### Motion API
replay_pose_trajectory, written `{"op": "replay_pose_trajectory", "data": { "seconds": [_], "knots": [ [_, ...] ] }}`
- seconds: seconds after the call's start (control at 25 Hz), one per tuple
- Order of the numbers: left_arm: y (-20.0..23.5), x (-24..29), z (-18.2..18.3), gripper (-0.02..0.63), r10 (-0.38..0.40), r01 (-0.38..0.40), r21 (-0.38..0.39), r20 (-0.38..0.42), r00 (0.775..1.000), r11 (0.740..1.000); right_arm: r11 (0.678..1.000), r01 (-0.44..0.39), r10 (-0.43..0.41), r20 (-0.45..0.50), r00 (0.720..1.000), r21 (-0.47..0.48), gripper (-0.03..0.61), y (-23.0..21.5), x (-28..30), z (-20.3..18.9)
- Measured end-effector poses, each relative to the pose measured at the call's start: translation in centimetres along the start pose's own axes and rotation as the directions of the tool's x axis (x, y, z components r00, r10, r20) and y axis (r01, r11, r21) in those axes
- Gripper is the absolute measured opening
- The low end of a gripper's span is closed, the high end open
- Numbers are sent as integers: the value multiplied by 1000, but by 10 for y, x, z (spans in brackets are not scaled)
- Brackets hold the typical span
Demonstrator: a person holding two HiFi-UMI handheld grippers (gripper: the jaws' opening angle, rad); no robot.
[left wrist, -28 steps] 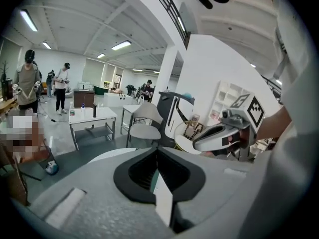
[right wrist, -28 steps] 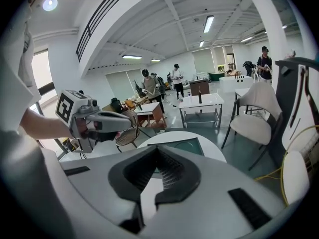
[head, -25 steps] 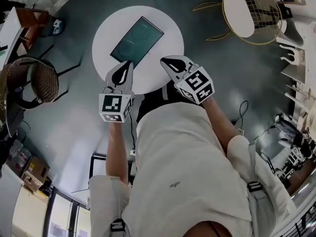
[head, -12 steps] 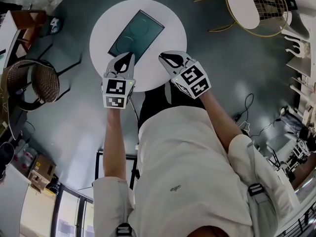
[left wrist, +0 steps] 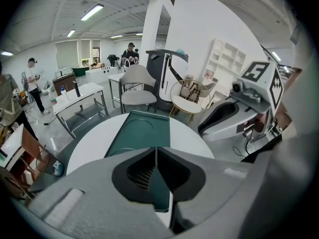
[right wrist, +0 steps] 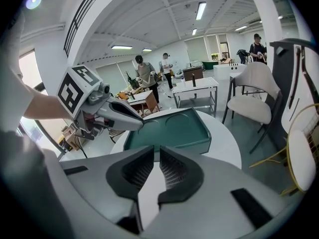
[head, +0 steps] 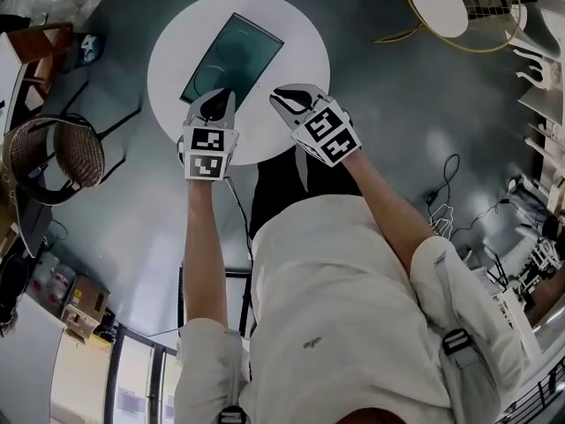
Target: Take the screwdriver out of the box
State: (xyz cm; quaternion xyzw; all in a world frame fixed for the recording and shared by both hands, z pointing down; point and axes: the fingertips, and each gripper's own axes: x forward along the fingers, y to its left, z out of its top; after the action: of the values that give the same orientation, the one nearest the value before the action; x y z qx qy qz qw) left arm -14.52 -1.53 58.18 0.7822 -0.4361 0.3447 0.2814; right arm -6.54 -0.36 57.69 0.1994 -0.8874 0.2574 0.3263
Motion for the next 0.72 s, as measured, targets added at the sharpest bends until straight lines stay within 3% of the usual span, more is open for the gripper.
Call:
{"op": "replay_pose_trajectory", "data": {
  "seconds": [0.72],
  "knots": [
    [6,42,-29,43,-3,4,14,-108,994,1000,999,-26,22,-99,995,-31,57,-15,53,-32]
  ]
}}
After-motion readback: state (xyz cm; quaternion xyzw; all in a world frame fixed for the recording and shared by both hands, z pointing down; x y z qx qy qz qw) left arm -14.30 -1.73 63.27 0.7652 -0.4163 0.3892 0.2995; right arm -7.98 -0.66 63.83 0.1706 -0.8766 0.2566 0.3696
